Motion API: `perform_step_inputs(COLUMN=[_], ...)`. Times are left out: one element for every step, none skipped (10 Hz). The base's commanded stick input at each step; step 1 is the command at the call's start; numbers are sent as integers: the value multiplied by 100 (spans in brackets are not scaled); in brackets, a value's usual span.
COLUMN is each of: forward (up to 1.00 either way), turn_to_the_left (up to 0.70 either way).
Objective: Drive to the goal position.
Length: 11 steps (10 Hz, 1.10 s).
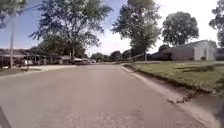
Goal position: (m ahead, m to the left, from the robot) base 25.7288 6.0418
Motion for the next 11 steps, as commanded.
perform_step_inputs(forward=[70, 70, 70, 70, 70, 70, 70, 70, 70, 70, 70], turn_to_the_left=[-4, 3, 3, 3, 3, 3, 3, 3, 3, 3, 3])
